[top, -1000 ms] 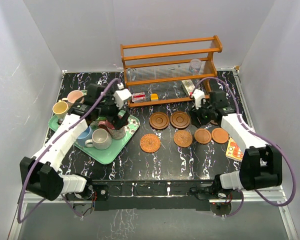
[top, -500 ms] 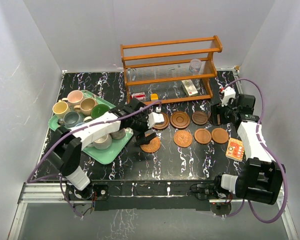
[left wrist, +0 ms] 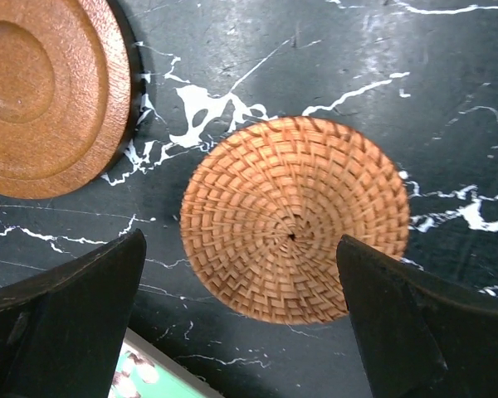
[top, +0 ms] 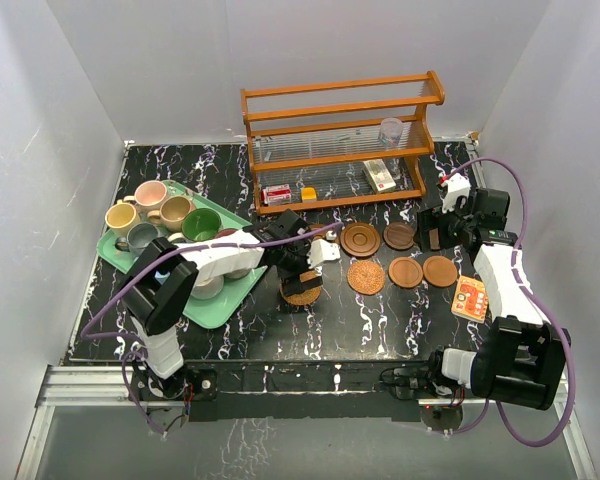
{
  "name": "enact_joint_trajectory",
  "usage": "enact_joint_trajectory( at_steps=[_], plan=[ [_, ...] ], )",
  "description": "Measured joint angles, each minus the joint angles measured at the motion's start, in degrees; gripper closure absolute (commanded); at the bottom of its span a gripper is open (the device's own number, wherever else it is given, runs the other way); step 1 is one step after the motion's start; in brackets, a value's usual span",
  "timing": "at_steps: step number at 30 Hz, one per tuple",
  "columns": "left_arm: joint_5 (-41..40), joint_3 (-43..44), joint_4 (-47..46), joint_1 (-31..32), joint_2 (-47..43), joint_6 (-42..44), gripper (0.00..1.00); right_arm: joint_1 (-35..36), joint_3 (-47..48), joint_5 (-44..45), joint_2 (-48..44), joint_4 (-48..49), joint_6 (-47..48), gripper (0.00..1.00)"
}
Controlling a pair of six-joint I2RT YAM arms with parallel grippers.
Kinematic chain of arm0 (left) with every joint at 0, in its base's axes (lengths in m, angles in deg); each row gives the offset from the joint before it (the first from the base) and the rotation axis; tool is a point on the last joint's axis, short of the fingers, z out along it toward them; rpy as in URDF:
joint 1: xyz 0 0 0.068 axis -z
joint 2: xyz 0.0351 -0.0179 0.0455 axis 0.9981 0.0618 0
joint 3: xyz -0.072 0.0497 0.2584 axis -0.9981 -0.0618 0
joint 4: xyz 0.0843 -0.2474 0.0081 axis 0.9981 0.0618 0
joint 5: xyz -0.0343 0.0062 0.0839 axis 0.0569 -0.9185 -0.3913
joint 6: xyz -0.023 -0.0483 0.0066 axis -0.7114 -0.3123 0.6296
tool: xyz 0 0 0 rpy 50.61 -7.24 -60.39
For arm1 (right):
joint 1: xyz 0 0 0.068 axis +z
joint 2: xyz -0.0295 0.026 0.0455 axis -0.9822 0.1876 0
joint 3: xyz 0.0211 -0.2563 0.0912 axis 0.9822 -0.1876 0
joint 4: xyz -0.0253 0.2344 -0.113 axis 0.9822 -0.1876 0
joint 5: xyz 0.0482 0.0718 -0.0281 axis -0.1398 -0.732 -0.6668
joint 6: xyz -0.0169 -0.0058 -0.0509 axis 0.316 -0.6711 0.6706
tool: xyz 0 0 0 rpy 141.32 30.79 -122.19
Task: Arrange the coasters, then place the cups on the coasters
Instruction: Move the coaster to the center of the board.
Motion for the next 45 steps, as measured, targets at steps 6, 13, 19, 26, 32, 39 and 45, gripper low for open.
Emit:
enact_joint_trajectory(
  at_steps=[6,13,19,26,32,39,45],
  plan=[
    [-2.12,0.00,-2.58,0.15,1.20,-0.57,0.01,0.00,0.00,-0.02,0.00,0.13,0.00,0.05],
    [-4.59,0.20,-5.55,1.03,1.90,-3.21,0.01,0.00,0.00,-0.24,0.52,0.11,0.00,0.04],
    [-7.37,2.38,-7.10,2.84,3.80,-4.61,0.01,0.00,0.00,-0.26,1.07,0.07,0.07,0.03],
    [-9.35,5.38,-7.67,4.22,6.14,-5.66,0.01,0.00,0.00,-0.57,1.60,0.02,0.09,0.03],
    [-9.46,6.23,-6.97,4.33,6.71,-6.32,0.01,0.00,0.00,-0.68,1.68,-0.17,0.11,0.02],
    [-9.25,7.04,-6.14,5.25,7.15,-6.12,0.01,0.00,0.00,-0.96,1.88,-0.26,0.11,0.02],
    [-9.33,8.61,-6.16,6.80,8.39,-6.14,0.01,0.00,0.00,-1.29,1.88,-0.28,0.11,0.02]
  ],
)
